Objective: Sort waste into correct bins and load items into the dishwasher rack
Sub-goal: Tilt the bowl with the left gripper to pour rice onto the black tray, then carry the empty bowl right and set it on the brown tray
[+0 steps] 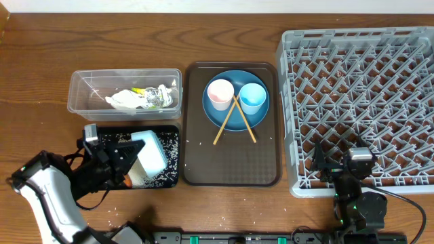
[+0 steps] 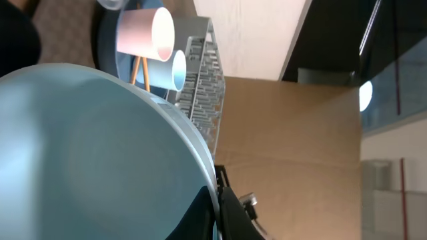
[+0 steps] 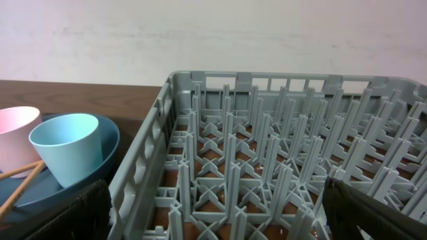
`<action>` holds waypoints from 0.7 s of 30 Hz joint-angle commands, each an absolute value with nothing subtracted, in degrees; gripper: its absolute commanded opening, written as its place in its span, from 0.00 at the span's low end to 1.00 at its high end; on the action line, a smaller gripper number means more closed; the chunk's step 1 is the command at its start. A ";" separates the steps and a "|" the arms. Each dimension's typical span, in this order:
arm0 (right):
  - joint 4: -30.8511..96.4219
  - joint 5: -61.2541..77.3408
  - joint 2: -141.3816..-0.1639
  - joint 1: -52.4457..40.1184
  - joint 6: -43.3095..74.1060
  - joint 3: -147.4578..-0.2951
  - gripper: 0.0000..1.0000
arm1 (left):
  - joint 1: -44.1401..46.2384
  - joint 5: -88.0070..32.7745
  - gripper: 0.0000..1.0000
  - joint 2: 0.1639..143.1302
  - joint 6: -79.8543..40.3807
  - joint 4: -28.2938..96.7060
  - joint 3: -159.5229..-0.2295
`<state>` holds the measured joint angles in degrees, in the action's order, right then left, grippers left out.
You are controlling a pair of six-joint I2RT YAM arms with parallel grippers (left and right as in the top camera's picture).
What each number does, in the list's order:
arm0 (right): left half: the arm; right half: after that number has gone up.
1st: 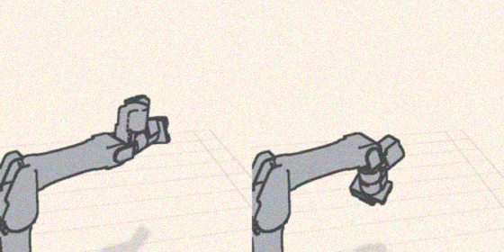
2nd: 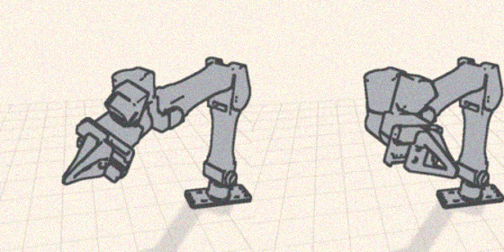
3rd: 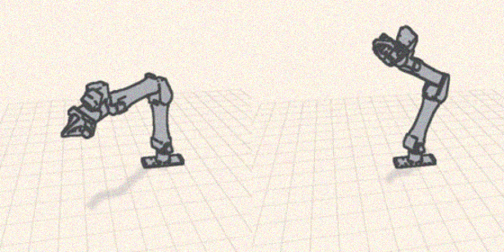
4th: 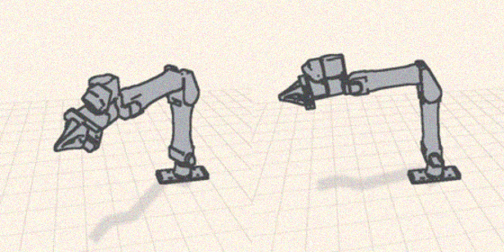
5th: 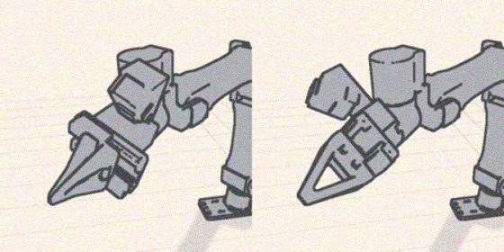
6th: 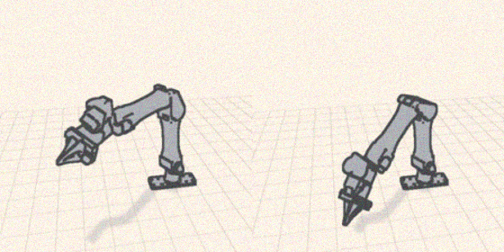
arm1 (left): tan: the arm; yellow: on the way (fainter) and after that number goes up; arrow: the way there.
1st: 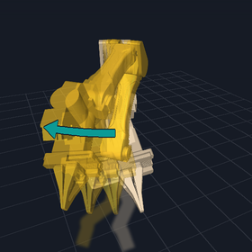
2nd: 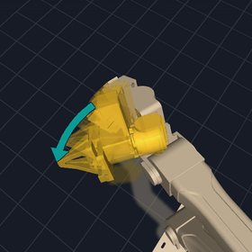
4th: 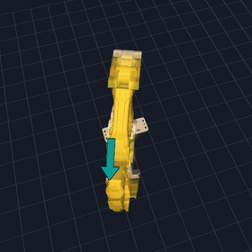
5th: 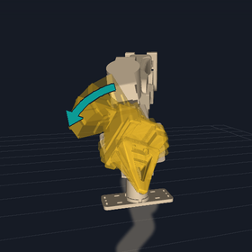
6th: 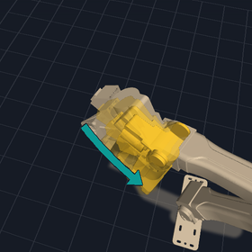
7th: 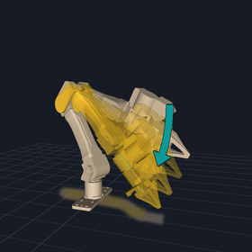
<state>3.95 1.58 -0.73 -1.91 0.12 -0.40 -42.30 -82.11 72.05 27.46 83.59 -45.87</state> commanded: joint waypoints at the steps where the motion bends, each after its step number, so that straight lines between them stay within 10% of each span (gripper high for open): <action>1: 4.14 1.52 -0.67 -1.52 -0.73 -0.32 0.99 | -39.66 -82.87 0.06 69.93 28.34 83.61 -50.28; 21: 4.14 1.52 -0.67 -1.52 -0.73 -0.32 0.99 | -1.43 -42.50 0.06 66.22 -14.79 59.88 -61.84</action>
<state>3.95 1.56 -0.73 -1.91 0.12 -0.40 -7.81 -53.43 66.96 -4.82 61.54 -60.84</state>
